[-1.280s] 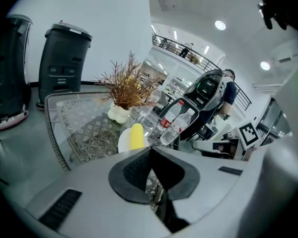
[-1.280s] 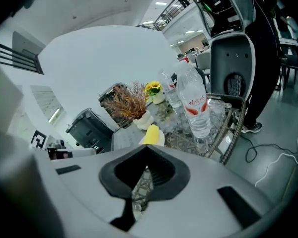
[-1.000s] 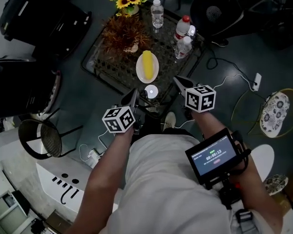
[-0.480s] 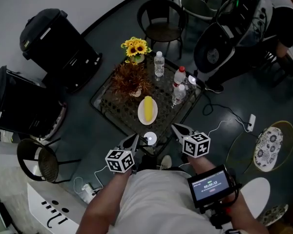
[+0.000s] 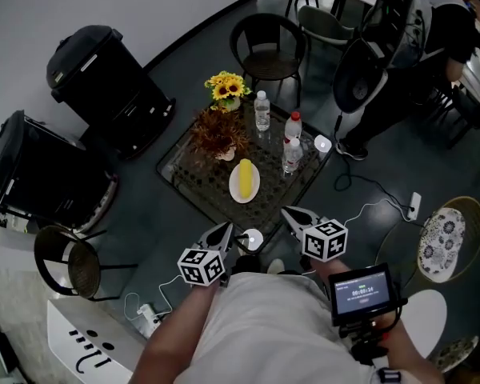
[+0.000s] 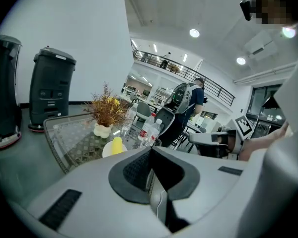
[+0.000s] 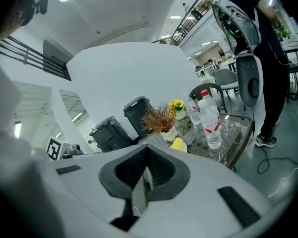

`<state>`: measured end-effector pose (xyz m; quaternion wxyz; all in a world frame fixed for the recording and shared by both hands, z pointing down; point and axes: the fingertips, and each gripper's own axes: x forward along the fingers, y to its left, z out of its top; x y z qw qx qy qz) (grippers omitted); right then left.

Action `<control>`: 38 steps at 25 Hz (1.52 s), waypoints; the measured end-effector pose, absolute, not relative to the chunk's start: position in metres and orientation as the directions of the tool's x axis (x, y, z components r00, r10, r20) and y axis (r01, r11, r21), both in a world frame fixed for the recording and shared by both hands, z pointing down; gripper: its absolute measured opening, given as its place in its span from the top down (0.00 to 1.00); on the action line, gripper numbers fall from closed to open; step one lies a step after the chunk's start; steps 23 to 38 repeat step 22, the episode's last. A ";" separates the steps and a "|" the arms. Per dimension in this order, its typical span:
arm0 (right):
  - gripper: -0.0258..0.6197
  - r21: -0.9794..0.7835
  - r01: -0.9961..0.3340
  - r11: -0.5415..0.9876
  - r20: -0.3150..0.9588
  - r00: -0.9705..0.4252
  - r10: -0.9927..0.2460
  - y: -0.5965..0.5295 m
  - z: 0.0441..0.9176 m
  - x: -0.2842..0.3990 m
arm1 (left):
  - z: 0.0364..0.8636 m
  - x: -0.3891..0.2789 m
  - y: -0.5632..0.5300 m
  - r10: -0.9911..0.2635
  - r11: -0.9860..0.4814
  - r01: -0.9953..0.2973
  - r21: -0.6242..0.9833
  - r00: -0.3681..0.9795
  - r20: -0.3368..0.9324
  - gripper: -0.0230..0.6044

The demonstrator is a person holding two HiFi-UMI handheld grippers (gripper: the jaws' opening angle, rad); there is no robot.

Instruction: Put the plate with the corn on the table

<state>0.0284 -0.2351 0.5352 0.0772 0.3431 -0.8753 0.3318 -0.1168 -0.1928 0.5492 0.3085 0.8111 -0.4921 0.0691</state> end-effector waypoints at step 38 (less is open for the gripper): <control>0.95 -0.564 -0.601 0.567 0.379 -0.798 -0.469 -0.216 0.554 0.001 | 0.562 -0.118 -0.175 -0.746 -0.291 -0.856 0.428 0.483 0.458 0.95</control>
